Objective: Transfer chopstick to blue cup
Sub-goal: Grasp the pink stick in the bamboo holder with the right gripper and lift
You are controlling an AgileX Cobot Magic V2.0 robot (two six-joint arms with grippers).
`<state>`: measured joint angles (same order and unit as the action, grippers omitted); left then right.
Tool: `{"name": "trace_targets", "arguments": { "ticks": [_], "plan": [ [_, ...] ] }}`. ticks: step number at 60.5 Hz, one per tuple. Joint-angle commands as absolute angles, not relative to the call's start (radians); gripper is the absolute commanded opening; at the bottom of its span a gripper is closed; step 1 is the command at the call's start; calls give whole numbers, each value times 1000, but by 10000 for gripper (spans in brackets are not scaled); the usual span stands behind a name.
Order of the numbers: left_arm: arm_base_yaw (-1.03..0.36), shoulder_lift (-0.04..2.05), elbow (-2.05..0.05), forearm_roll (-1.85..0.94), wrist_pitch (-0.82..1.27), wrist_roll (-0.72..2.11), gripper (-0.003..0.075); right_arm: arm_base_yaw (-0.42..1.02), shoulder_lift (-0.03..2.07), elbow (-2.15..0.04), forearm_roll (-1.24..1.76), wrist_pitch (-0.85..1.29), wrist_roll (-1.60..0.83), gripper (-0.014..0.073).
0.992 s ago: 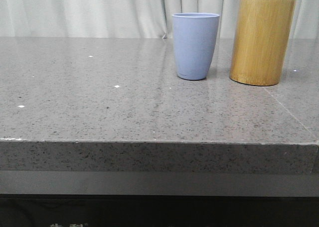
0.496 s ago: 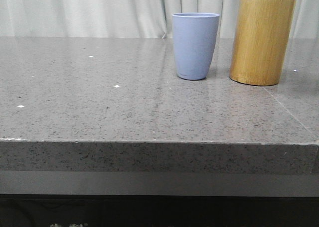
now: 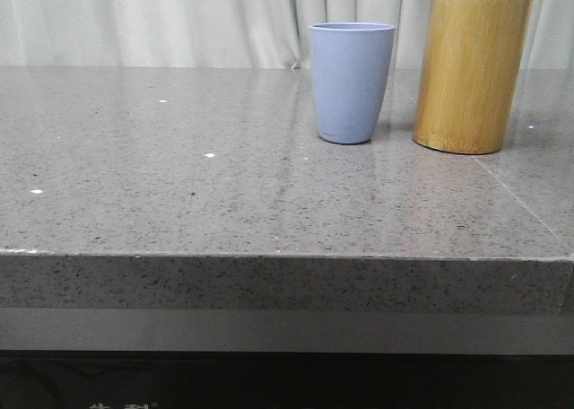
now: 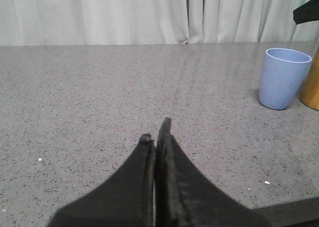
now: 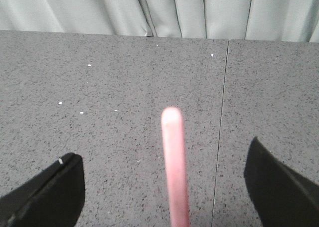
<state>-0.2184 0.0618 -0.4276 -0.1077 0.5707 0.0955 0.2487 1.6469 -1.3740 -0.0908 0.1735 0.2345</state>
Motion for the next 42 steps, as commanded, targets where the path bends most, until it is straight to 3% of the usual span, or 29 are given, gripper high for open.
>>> {"name": "trace_targets", "arguments": {
  "ticks": [1, 12, 29, 42],
  "plan": [
    [-216, 74, -452, -120, 495, 86, -18, 243, 1624, -1435, -104, 125, 226, 654],
    [-216, 74, -452, -120, 495, 86, -18, 243, 1628, -1436, -104, 129, 226, 608],
    [-216, 74, -452, -120, 495, 86, -18, 243, 1627, -1436, -104, 133, 226, 181],
    [-216, 74, -452, -120, 495, 86, -18, 243, 1621, -1436, -104, 133, 226, 23]
  ]
}}
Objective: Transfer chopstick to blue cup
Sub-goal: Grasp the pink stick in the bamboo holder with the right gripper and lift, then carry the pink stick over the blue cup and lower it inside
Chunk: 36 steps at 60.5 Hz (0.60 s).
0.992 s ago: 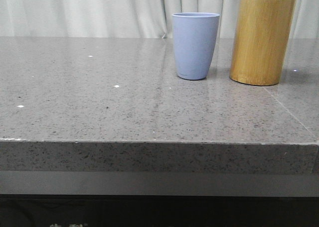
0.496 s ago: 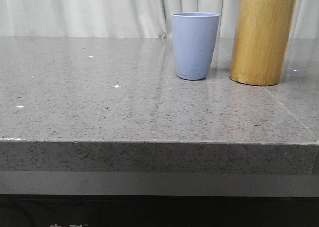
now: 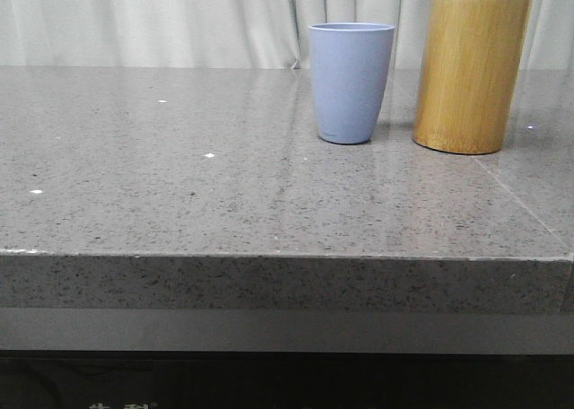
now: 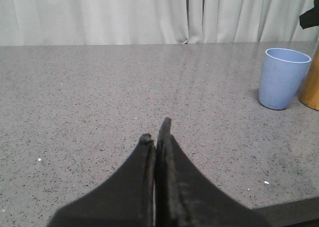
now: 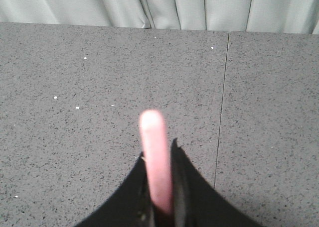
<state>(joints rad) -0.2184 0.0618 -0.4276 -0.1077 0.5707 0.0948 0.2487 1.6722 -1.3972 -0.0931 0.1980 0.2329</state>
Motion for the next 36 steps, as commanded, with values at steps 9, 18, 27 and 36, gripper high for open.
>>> {"name": "trace_targets", "arguments": {
  "ticks": [9, 18, 27, 36],
  "plan": [
    [-216, 74, -452, -120, 495, 86, -18, 243, 1602, -1436, -107, 124, 226, 3],
    [-216, 74, -452, -120, 495, 86, -18, 243, 1560, -1440, -114, 115, 226, 4],
    [-216, 74, -452, -120, 495, 86, -18, 243, 1485, -1440, -143, 60, 226, 4],
    [-216, 74, -452, -120, 495, 86, -18, 243, 1409, -1440, -166, -7, 226, 4]
  ]
}}
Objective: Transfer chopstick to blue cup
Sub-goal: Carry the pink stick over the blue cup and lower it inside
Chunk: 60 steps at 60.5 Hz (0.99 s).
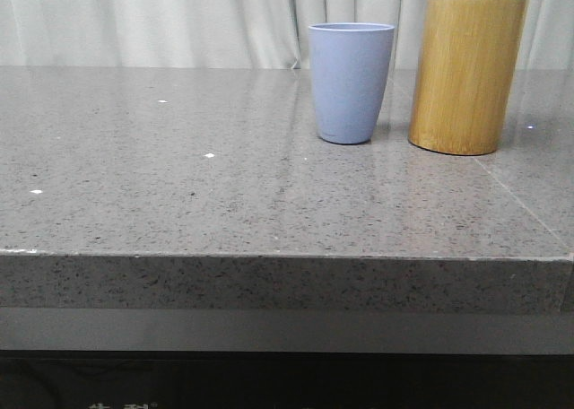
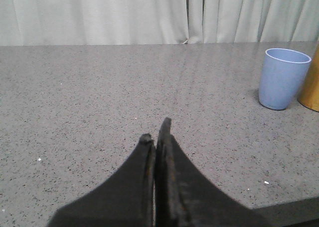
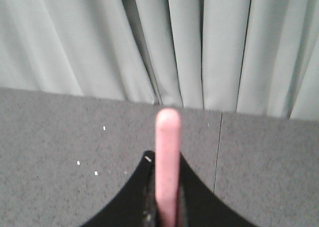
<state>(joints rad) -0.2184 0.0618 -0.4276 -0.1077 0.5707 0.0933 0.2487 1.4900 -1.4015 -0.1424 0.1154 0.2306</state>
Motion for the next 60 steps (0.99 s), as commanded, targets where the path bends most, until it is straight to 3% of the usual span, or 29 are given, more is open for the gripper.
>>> {"name": "trace_targets", "arguments": {
  "ticks": [1, 15, 32, 60],
  "plan": [
    [-216, 74, -452, -120, 495, 86, -18, 244, 1404, -1440, -166, -12, 226, 4],
    [-216, 74, -452, -121, 495, 86, -18, 294, 1364, -1440, -166, -121, 226, 5],
    [-216, 74, -452, -121, 495, 86, -18, 395, 1468, -1441, -167, -206, 226, 5],
    [-216, 74, -452, -121, 495, 86, -18, 396, 1640, -1439, -167, -164, 226, 10]
  ]
}}
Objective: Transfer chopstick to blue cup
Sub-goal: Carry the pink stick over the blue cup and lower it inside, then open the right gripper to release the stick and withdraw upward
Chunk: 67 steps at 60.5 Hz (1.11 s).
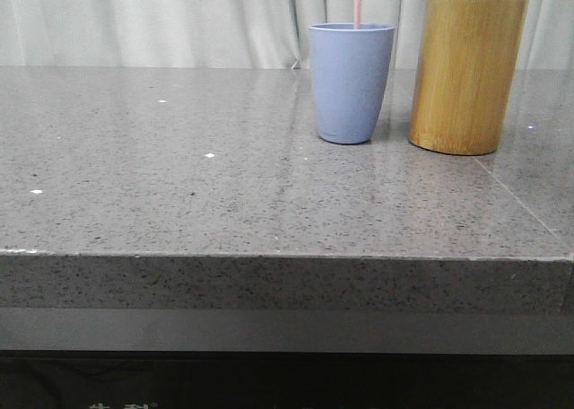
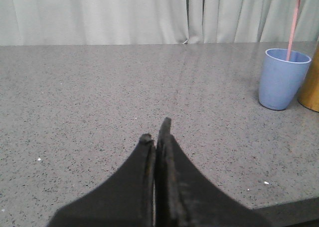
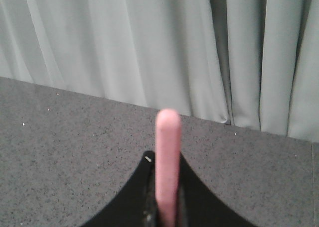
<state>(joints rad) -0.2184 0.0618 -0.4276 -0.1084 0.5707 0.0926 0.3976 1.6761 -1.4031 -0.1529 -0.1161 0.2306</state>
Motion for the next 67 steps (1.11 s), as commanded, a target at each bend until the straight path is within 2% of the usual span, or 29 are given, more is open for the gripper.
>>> {"name": "trace_targets", "arguments": {
  "ticks": [1, 19, 28, 34, 47, 61, 67],
  "plan": [
    [-216, 74, -452, -121, 495, 86, -18, 396, 1643, -1438, -167, -159, 226, 11],
    [-216, 74, -452, -121, 495, 86, -18, 396, 1649, -1432, -167, -138, 226, 222],
    [-216, 74, -452, -121, 495, 86, -18, 396, 1613, -1443, -166, -49, 226, 238],
    [-216, 74, -452, -121, 495, 86, -18, 394, 1583, -1506, -163, 166, 226, 210],
    [-216, 74, -452, -121, 495, 86, -18, 361, 1561, -1708, -163, 649, 226, 13],
    [-216, 74, -452, -121, 495, 86, -18, 260, 1499, -1727, -156, 834, 280, 0],
    [-216, 74, -452, -121, 495, 86, -18, 193, 1440, -1674, -156, 859, 280, -55]
  ]
}}
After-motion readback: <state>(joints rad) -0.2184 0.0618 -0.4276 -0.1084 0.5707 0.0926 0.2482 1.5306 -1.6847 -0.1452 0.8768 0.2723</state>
